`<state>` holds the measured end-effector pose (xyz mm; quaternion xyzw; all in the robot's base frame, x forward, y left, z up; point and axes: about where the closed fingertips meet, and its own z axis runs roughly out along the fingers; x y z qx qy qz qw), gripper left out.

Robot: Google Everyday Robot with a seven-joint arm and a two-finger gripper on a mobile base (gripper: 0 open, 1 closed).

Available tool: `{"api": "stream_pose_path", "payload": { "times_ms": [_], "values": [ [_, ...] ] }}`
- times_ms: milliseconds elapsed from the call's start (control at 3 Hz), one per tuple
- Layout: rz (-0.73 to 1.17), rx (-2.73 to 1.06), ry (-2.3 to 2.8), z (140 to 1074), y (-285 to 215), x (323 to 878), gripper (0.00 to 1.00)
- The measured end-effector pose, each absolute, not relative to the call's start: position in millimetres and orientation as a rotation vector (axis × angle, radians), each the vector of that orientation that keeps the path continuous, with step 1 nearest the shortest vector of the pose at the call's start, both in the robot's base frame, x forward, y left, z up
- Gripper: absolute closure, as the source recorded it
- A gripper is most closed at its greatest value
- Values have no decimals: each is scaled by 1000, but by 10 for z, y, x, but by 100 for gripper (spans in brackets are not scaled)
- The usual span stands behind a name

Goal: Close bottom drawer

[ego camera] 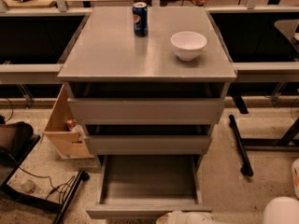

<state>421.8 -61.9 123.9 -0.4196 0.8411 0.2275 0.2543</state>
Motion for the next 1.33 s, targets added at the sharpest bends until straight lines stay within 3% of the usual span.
{"api": "stream_pose_path", "payload": {
  "times_ms": [667, 1333],
  "values": [
    [754, -1119, 2137, 1456, -290, 5092, 100],
    [714, -1135, 2106, 1285, -191, 5279, 100]
  ]
}}
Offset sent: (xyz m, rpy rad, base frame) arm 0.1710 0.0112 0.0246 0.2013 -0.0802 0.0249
